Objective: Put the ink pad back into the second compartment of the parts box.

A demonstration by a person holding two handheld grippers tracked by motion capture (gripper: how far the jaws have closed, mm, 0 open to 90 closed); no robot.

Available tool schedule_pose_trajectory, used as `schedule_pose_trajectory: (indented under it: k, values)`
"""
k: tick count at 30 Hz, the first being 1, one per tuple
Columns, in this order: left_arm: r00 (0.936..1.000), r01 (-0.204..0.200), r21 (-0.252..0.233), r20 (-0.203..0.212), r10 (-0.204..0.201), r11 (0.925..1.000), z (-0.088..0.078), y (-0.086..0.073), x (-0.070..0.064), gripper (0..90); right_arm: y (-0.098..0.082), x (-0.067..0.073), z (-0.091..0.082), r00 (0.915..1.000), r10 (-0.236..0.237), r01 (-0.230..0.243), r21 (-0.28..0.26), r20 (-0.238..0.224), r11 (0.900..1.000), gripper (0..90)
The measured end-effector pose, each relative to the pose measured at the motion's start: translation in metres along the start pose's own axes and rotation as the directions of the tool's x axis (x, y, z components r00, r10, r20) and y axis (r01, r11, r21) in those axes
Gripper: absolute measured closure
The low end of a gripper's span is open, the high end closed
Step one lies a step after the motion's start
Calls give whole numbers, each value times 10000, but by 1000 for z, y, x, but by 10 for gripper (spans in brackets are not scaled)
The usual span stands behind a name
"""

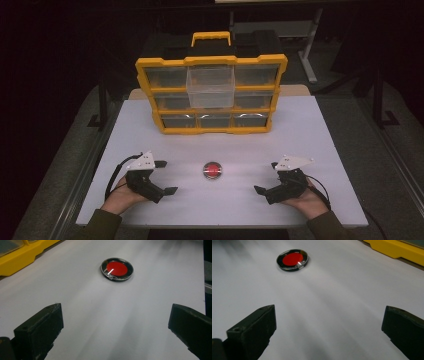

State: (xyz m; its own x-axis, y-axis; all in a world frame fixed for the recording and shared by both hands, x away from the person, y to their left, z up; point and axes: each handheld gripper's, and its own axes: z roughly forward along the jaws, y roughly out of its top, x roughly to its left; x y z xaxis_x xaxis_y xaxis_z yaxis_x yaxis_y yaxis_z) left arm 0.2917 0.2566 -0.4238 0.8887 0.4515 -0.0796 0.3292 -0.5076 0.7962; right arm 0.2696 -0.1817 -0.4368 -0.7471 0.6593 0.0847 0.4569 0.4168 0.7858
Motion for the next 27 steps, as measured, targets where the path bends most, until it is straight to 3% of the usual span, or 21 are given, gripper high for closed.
schedule_pose_trajectory:
  k: [11,27]
  values:
    - [9999,122,56,53,-123,9999,1,2,2,0,1,-2,-2,9999,16,-18,-194,-111,9998,0]
    - [9998,-105,108,198,103,9999,3,10,5,0,4,-1,-4,9998,-91,86,-283,-185,9996,0]
